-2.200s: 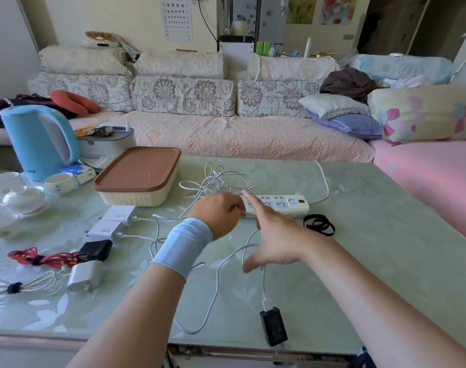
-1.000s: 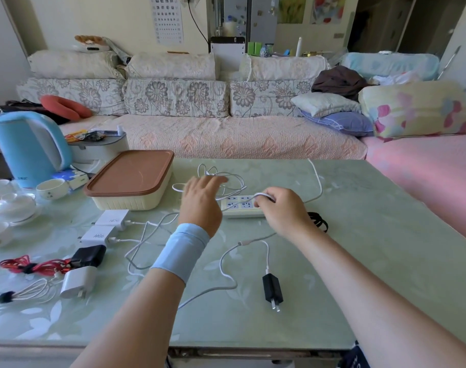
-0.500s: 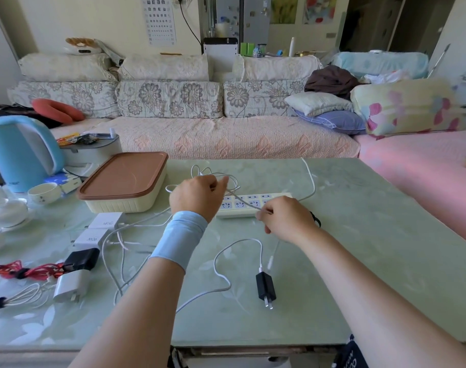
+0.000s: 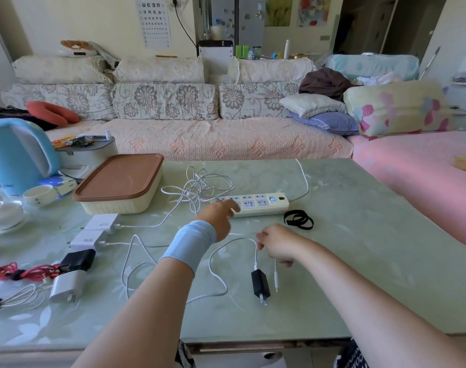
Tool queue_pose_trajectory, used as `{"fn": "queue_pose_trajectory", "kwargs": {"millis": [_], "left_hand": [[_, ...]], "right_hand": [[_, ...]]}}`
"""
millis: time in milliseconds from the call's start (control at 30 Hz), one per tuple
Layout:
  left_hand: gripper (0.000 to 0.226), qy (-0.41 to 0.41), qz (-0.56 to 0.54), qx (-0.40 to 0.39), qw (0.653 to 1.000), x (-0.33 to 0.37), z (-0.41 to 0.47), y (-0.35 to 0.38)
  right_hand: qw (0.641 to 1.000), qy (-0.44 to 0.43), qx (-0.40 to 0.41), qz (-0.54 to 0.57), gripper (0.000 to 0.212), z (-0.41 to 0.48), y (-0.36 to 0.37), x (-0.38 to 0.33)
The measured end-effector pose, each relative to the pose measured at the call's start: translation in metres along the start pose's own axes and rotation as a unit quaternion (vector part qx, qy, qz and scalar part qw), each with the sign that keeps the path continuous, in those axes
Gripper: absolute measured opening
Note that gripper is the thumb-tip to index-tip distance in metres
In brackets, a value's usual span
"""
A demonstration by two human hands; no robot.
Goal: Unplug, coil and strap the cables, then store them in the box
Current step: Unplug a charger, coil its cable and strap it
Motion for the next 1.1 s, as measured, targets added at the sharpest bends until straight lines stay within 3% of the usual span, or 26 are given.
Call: {"fn": "queue_pose_trajectory", "kwargs": {"millis": [100, 233, 333, 500, 700, 867, 1100], "left_hand": [[0.047, 0.030, -0.026, -0.056, 0.998, 0.016, -0.003, 0.015], [0.034, 0.062, 0.068, -0.126, 0.988, 0.028, -0.003, 0.033], [0.034, 0.043, 0.051, -0.128, 0.990, 0.030, 0.006, 0.039], [0.029, 0.026, -0.003, -0.077, 0.997, 0.040, 0.023, 0.053], [0.028, 0.031, -0.068, -0.036, 0.997, 0.051, 0.034, 0.084], [0.031, 0.072, -0.103, 0.018, 0.992, 0.063, 0.044, 0.101], [0.017, -0.082, -0.324, 0.033, 0.942, 0.060, 0.050, 0.097]], "right_hand": [[0.997, -0.029, -0.004, -0.074, 0.031, 0.001, 0.008, 0.003], [0.980, -0.083, 0.035, -0.180, 0.043, 0.003, 0.005, 0.004], [0.970, -0.096, 0.084, -0.207, 0.040, 0.009, -0.007, 0.008], [0.956, -0.101, 0.234, -0.147, 0.029, 0.037, -0.035, 0.039], [0.940, -0.089, 0.232, -0.233, 0.031, 0.062, -0.049, 0.069], [0.945, -0.113, 0.264, -0.159, 0.018, 0.073, -0.052, 0.066], [0.947, -0.130, 0.270, 0.118, 0.012, 0.076, -0.048, 0.055]]}}
Point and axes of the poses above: each hand's wrist, its own z-axis towards the middle knuckle, its own y-axis out of the palm, x = y × z, the point moved 2 cm from there along z, towards the middle knuckle, and after that the axes turned 11 degrees about x, right-handed, at the moved point
